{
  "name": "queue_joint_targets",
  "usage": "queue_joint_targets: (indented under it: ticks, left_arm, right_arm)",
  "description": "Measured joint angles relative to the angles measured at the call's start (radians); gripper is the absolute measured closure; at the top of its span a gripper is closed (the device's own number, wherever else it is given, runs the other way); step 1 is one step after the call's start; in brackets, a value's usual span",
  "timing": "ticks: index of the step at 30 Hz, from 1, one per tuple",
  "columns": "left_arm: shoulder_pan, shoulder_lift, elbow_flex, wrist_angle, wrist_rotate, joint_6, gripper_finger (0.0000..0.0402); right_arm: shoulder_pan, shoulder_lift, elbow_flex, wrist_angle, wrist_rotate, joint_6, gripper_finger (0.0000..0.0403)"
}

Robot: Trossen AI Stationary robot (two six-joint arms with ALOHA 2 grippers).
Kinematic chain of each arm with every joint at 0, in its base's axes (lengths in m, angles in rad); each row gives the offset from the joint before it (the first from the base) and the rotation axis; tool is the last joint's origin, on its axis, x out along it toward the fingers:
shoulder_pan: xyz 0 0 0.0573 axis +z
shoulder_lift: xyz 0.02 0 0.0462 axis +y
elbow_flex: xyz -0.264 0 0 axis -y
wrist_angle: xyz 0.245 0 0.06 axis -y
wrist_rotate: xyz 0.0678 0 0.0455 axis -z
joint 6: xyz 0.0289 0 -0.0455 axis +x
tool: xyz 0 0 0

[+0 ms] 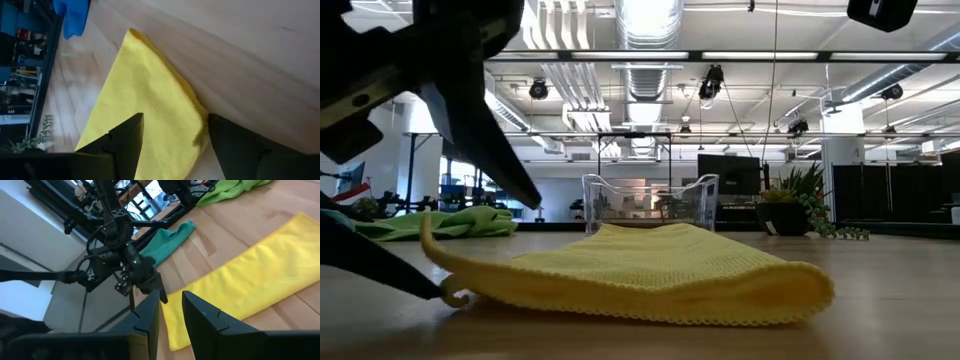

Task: Fold microfiber towels
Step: Fold the yellow microfiber towel

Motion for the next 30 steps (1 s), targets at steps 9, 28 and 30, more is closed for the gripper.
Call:
queue_joint_targets:
  ticks: [9, 28, 30]
  left_arm:
    - [0.019, 0.000, 0.012, -0.036, 0.113, 0.004, 0.0194]
    - [0.020, 0.000, 0.019, -0.133, 0.152, -0.136, 0.0287]
    - [0.020, 0.000, 0.019, -0.133, 0.154, -0.136, 0.0299]
  right_arm:
    - [0.009, 0.000, 0.000, 0.002, 0.001, 0.006, 0.0323]
    - [0.011, 0.000, 0.000, 0.000, 0.001, 0.005, 0.0323]
    - [0.011, 0.000, 0.000, -0.002, 0.001, 0.005, 0.0323]
